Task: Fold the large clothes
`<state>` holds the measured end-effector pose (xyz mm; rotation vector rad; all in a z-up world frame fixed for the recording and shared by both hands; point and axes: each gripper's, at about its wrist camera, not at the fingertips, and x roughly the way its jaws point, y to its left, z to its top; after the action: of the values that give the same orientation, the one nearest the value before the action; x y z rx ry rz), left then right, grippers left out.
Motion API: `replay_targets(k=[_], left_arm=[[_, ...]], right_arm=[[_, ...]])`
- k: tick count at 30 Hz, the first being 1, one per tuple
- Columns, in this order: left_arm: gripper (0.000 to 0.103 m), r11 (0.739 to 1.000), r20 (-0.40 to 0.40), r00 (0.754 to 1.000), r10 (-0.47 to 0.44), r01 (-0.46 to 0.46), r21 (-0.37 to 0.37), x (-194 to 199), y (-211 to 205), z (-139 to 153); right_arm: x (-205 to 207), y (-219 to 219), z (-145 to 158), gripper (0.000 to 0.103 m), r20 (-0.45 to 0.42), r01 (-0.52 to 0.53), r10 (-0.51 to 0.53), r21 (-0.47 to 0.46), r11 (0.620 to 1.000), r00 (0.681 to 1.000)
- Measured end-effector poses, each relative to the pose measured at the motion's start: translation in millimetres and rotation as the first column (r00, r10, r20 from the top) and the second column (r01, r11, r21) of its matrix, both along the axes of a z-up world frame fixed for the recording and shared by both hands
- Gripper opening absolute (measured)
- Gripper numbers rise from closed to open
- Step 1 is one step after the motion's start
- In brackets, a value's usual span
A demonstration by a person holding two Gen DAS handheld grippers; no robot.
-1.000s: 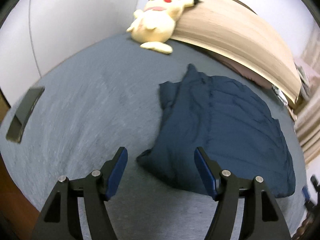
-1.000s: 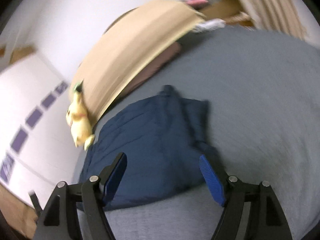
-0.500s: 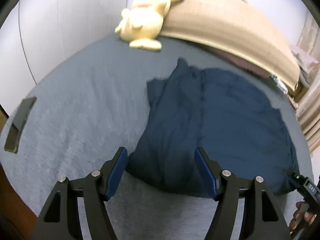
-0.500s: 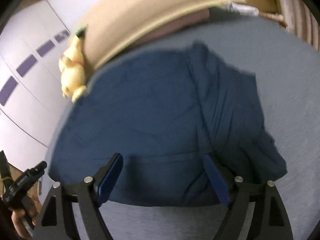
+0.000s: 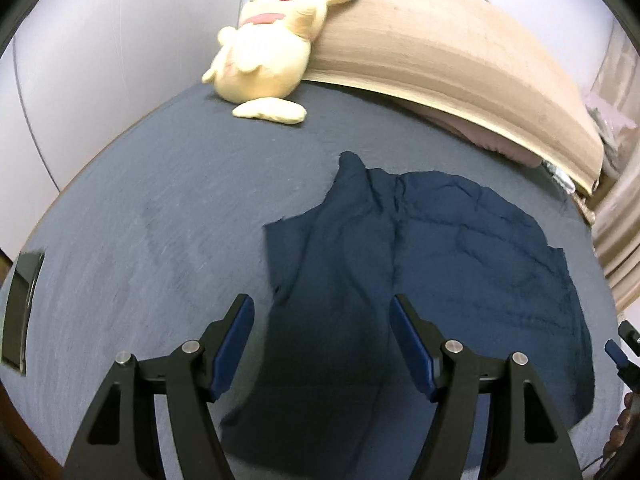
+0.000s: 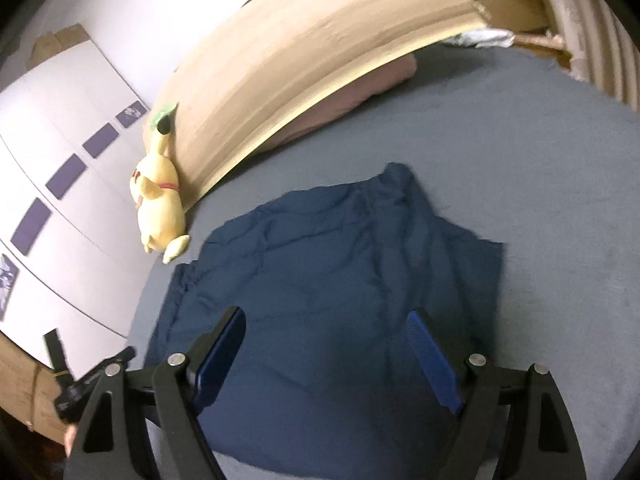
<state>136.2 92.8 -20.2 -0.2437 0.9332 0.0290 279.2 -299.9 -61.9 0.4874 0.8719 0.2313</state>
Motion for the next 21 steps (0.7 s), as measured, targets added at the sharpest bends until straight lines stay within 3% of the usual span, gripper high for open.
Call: replay_targets(k=[3,5,8,15,17,19,21], left_arm=[[0.071,0.999,-0.035,0.999,0.017,-0.015,0.051,19.0,-5.2,-14.6],[0.063,0.997,-0.127,0.991,0.038,-0.029,0.076,32.2,-1.1,-37.6],[0.063,0.998,-0.187,0.981,0.051,-0.054,-0.013,37.5,12.8,-61.7],[0.061,0.994,-0.093,0.994,0.065,-0.073,-0.084,24.5,26.3,-32.5],[0.061,0.997,-0.075,0.996,0.051,-0.055,-0.05,26.2,21.2,-28.6],[0.061,0.998,-0.149,0.987,0.057,-0.05,0.049,34.7,15.0,-42.7],[0.062,0.998,-0.211,0.976,0.054,-0.06,-0.021,40.0,19.2,-53.4]], right_arm=[[19.8,8.9,-9.8,0.085,-0.025,-0.014,0.014,-0.011,1.0,1.0],[36.1,11.7,-28.5,0.085,-0.094,-0.036,0.035,-0.008,0.999,0.995],[49.6,8.2,-60.7,0.085,-0.203,-0.017,0.017,0.003,1.0,0.979],[37.9,-4.1,-22.6,0.085,-0.108,-0.001,0.006,0.046,0.999,0.994],[42.2,-4.5,-18.9,0.086,-0.102,-0.004,0.011,0.068,0.998,0.995],[50.9,1.8,-30.0,0.089,-0.131,-0.018,0.023,0.04,0.999,0.991],[60.3,3.8,-54.5,0.089,-0.229,-0.007,0.007,0.0,1.0,0.973]])
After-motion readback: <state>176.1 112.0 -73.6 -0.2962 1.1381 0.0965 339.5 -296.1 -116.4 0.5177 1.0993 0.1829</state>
